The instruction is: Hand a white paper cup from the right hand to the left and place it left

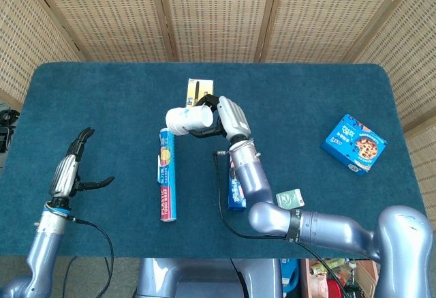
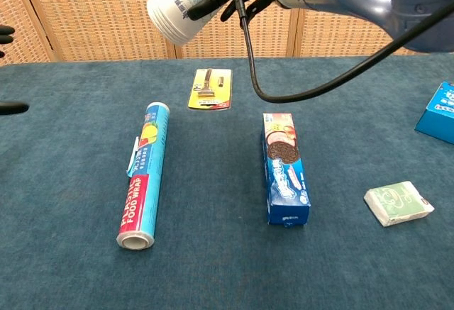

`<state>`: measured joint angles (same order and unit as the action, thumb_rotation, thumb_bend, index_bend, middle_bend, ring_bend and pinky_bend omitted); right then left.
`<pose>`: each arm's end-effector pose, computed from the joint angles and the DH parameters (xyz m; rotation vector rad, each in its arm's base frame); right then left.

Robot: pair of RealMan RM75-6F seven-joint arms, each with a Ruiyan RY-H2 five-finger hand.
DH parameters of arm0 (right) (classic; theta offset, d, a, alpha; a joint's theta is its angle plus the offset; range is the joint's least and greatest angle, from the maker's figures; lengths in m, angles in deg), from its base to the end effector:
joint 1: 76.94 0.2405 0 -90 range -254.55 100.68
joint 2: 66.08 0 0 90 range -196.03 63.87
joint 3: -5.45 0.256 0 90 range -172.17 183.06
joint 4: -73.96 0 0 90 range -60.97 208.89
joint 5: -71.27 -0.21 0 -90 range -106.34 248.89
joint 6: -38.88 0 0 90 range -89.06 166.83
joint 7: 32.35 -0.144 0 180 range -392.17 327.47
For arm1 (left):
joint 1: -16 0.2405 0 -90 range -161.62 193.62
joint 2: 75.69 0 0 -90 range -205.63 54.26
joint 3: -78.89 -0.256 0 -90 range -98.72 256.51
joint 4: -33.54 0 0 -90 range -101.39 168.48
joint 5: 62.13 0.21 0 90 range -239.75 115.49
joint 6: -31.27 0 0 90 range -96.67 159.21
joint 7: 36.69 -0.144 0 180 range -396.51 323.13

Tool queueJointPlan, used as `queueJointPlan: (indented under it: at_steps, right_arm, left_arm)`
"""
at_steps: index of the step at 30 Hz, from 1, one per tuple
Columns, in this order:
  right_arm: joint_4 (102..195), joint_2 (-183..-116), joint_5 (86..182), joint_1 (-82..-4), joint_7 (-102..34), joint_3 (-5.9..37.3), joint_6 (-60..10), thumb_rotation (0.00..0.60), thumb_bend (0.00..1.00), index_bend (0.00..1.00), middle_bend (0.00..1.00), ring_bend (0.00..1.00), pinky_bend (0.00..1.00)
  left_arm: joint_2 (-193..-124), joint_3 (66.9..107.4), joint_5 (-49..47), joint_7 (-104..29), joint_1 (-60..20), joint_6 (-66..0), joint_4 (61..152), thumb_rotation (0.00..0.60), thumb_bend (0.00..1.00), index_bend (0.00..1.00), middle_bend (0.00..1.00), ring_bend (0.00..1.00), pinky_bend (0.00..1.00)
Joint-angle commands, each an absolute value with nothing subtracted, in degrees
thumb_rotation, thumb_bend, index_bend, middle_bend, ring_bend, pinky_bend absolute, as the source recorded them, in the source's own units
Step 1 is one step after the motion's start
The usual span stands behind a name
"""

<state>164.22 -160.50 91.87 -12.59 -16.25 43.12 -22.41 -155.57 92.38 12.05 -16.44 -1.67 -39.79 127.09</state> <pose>0.0313 -0.4109 0.0181 1.2963 -1.6548 1.4030 -0.2400 0.2735 0.0718 -1.1409 -1.4745 -1.4198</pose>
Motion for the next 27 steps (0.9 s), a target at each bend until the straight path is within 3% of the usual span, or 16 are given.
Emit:
queueJointPlan:
  at_steps: [1,5,8,19,27]
  right_arm:
    - [164.0,-160.5,91.6,-12.5,-16.4,43.0,-22.4,0.6,0.29,0.74,0.63,0.48,0.7]
    - [164.0,-160.4,91.5,-12.1,-16.3,42.8,-22.7,0.6,0.29,0.75,0.63,0.48,0.7]
    - [164.5,-160.3,91.5,-11.9,-16.2,42.6,-23.1,0.6,0.29,0.75,0.63,0.48,0.7]
    - [165.5,-160.0,90.8,-12.1,-16.3,41.6,-23.5,0.6,0.29,0.75,0.63,0.48,0.7]
    - [165.6,-160.0,90.9,-12.4,-16.7,41.1,-23.6,0.6,0.29,0.75,0.63,0.48,0.7]
  left_arm:
    - [-160.4,96.3,8.8,-3.6,-2.7,-38.4,127.8,0.6,0.09,0.13,0.0,0.0,0.0]
    - [-163.9,98.1,7.2,1.3,-3.6,-38.1,126.6,0.6,0.09,0.29,0.0,0.0,0.0]
    - [-166.8,99.9,4.6,5.1,-4.2,-37.4,125.6,0.6,0.09,0.36,0.0,0.0,0.0]
    - [-171.9,103.0,4.0,13.7,-6.4,-35.2,122.3,0.6,0.09,0.43,0.0,0.0,0.0]
    - [-174.9,104.7,3.6,12.6,-8.4,-35.8,120.9,0.6,0.09,0.5,0.0,0.0,0.0]
